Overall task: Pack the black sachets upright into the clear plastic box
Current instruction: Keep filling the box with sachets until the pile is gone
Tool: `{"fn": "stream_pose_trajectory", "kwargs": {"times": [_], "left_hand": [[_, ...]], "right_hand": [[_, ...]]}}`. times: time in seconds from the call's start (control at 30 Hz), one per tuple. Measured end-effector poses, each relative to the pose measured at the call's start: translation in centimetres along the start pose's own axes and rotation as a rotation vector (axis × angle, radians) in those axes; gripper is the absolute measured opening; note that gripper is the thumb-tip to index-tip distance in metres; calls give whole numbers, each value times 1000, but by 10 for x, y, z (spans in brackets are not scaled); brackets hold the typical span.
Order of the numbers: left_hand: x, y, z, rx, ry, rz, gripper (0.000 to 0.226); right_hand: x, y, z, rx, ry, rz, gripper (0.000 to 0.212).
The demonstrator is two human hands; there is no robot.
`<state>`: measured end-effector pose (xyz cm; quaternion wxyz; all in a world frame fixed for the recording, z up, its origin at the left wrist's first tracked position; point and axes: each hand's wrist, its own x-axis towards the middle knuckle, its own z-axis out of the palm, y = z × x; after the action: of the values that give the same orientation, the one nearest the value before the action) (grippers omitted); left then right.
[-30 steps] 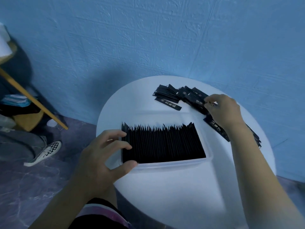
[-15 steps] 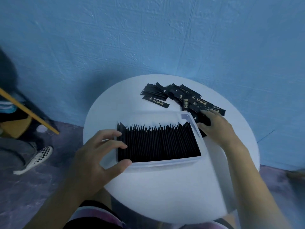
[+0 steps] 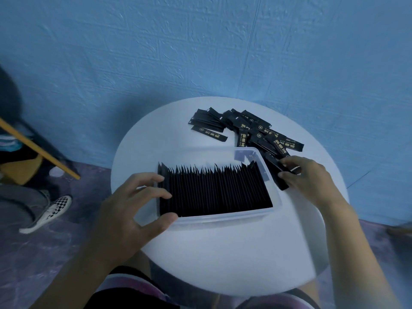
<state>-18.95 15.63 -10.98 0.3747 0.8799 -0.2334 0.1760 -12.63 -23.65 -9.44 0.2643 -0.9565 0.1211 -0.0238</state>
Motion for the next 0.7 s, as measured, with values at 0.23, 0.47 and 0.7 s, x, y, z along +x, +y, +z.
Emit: {"fn": "stream_pose_trajectory", "kwargs": {"times": [0.23,0.47,0.7], "left_hand": [[-2,4,2,-2,2,-18,53],[-2,3,4,39,11,-7,44],[-3,4,6,56,32,24,40]], "right_hand": [[0,-8,-7,141,-66,-11,11],[-31,-79,-41,534,-2,-243,6],[-73,-167,37,358,-384,-333,29]]}}
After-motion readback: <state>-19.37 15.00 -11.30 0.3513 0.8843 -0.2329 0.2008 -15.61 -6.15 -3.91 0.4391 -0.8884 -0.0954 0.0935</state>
